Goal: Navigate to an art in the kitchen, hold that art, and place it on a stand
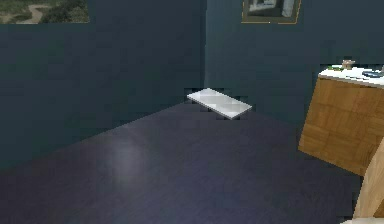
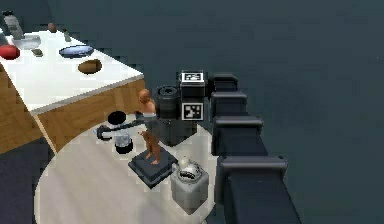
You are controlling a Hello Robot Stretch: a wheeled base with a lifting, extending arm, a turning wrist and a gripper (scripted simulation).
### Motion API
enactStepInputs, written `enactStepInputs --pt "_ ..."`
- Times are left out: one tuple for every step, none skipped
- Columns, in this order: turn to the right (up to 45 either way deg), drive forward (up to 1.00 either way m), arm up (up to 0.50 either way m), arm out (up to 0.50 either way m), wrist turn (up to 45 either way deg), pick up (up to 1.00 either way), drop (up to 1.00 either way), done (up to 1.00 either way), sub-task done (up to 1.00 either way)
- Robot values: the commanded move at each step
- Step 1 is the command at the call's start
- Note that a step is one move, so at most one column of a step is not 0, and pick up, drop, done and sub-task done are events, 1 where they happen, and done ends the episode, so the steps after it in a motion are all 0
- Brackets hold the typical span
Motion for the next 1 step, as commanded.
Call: enactStepInputs --pt "0.0 0.0 0.0 0.0 9.0 0.0 0.0 0.0 0.0"
